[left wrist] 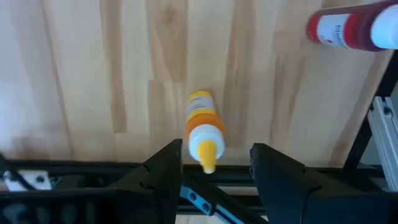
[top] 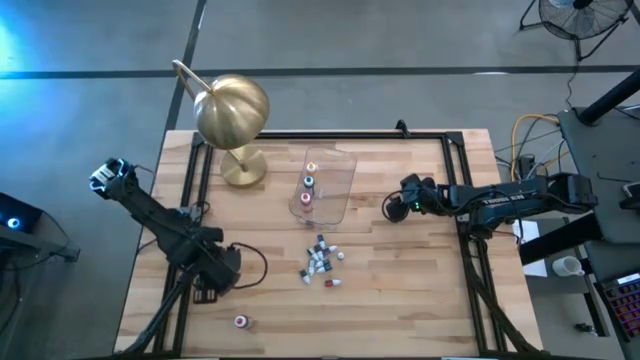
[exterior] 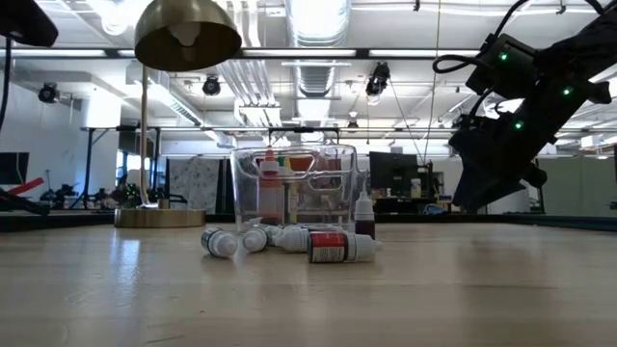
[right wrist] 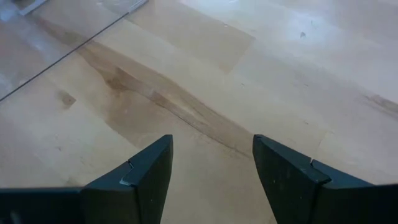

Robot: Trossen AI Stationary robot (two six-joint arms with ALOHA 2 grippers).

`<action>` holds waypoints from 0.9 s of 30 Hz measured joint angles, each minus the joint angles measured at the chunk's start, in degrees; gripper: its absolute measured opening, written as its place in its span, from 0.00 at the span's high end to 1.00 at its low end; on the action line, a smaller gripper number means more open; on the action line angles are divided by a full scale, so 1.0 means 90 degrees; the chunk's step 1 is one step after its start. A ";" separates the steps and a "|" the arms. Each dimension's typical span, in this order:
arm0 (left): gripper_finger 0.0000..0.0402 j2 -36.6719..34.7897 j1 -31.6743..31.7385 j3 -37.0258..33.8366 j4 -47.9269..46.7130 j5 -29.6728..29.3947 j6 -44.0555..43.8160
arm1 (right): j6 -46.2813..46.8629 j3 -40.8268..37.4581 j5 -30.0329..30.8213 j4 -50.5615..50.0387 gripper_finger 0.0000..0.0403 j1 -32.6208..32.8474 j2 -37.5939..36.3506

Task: Pick & Place food coloring
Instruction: Put the large yellow food coloring bottle into the transparent bin

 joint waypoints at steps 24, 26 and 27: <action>0.60 -0.0002 -0.0392 -0.1169 0.0817 0.0053 -0.0019 | -0.0002 -0.0001 0.0161 0.0005 0.47 0.0000 0.0000; 0.60 -0.0004 -0.0392 -0.1245 0.0851 0.0089 -0.0042 | -0.0002 -0.0002 0.0160 0.0002 0.47 0.0001 0.0000; 0.60 -0.0005 -0.0392 -0.1266 0.0861 0.0143 -0.0042 | -0.0002 -0.0001 0.0158 0.0002 0.47 0.0000 0.0000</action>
